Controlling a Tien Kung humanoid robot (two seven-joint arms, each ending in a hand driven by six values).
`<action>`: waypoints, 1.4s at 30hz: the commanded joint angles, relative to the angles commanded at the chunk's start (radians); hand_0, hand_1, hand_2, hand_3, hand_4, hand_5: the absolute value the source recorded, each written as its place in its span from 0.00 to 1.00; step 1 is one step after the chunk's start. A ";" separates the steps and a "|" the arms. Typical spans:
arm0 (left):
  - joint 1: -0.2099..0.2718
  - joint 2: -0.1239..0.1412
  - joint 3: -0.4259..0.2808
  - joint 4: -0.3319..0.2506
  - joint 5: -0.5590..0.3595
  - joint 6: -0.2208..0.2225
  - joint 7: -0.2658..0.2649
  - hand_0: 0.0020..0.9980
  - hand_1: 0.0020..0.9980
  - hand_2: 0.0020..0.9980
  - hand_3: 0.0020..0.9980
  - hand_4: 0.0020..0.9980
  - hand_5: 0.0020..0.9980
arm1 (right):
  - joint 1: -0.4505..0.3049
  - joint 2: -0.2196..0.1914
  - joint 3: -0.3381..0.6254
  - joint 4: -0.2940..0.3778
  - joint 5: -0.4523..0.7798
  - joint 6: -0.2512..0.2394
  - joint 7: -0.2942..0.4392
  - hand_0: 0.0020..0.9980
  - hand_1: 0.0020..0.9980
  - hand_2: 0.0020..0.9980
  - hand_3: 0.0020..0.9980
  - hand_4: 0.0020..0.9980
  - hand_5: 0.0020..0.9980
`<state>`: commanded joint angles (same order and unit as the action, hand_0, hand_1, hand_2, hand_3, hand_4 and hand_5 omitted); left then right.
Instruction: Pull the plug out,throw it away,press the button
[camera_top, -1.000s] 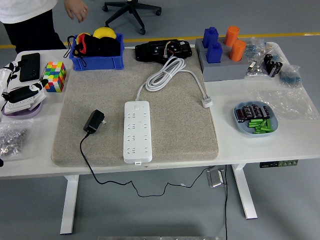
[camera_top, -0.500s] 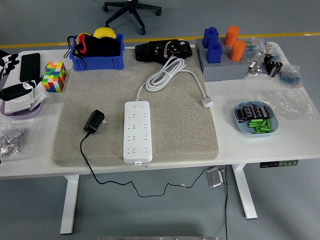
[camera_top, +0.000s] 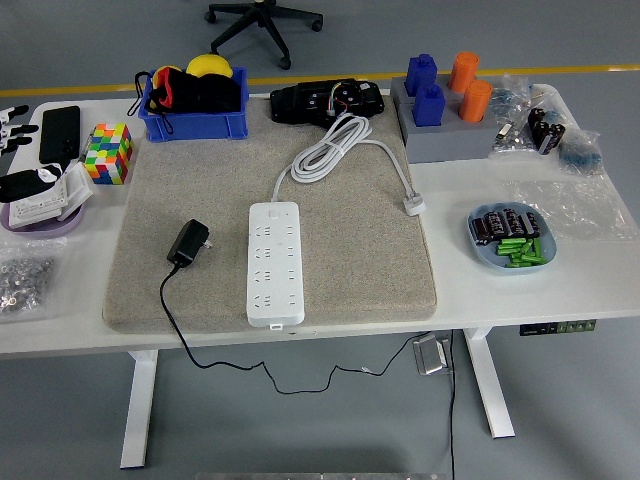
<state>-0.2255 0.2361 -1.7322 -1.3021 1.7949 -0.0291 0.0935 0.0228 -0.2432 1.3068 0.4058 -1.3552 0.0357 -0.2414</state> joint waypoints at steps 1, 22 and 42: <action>-0.001 0.000 0.000 0.001 0.001 -0.001 0.001 0.80 0.78 0.78 0.88 0.79 0.10 | 0.000 0.000 0.000 -0.001 0.000 0.000 0.000 0.76 0.71 0.72 0.73 0.77 0.66; 0.009 -0.004 -0.019 -0.017 0.004 -0.010 0.011 0.79 0.76 0.77 0.88 0.75 0.05 | 0.001 0.006 0.010 -0.004 -0.001 0.000 0.000 0.76 0.71 0.72 0.73 0.77 0.66; 0.006 -0.007 -0.021 -0.033 0.002 0.000 -0.003 0.78 0.75 0.76 0.88 0.75 0.05 | 0.001 0.013 0.019 -0.004 -0.004 0.000 0.001 0.76 0.71 0.72 0.73 0.77 0.66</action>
<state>-0.2198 0.2294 -1.7530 -1.3347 1.7965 -0.0292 0.0903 0.0239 -0.2302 1.3259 0.4013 -1.3589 0.0355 -0.2406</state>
